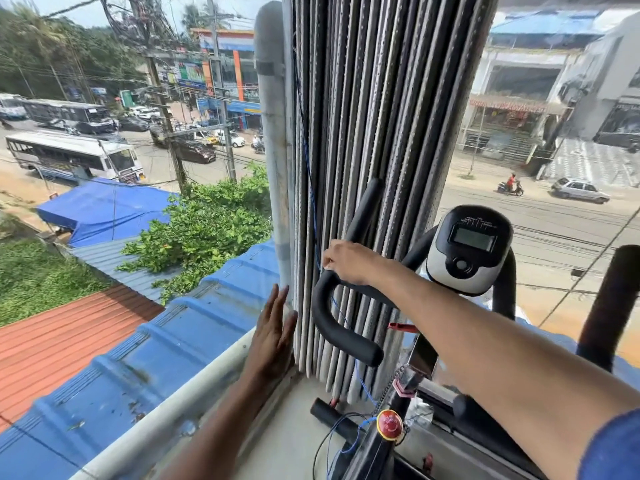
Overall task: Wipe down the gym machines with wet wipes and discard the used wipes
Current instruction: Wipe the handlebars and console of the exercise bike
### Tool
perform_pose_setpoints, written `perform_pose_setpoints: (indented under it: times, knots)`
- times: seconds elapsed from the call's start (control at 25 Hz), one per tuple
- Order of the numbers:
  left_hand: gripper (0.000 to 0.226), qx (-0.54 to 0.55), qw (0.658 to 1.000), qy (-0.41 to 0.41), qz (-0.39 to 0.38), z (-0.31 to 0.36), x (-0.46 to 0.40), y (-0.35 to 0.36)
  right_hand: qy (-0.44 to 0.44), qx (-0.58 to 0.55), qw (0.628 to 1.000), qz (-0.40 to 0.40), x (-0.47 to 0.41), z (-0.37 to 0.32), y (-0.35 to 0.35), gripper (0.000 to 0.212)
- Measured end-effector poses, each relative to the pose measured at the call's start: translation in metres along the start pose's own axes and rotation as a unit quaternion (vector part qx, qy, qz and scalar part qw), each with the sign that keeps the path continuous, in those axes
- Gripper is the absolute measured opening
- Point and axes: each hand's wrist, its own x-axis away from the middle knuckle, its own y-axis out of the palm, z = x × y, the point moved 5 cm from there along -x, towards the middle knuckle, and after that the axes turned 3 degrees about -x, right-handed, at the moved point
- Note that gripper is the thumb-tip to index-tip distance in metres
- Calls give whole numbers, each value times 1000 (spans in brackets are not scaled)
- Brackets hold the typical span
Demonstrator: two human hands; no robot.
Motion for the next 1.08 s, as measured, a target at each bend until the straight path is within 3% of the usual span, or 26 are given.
perform_pose_setpoints:
  times: [0.12,0.28,0.4,0.52,0.6,0.84,1.08]
  knots:
    - [58,-51,998,37,-5,9,-35,-23,-30,-48,998,-21,31,-15,-7,23]
    - [59,-190,968,152,-58,31,-91,-22,16,-134,989,53,90,-2,-4,23]
    - [64,-302,907,276,-101,64,-142,-8,13,-121,990,72,122,-5,9,20]
    - [62,-398,812,413,-111,112,-181,7,19,-144,984,99,133,-15,17,17]
    - [61,-413,787,448,-100,129,-195,17,11,-171,981,90,135,-19,23,15]
    - [65,-288,838,451,-108,106,-167,59,-61,-134,989,-23,156,-21,36,13]
    - [72,-312,844,418,-122,102,-170,57,-124,-47,991,14,160,-34,36,23]
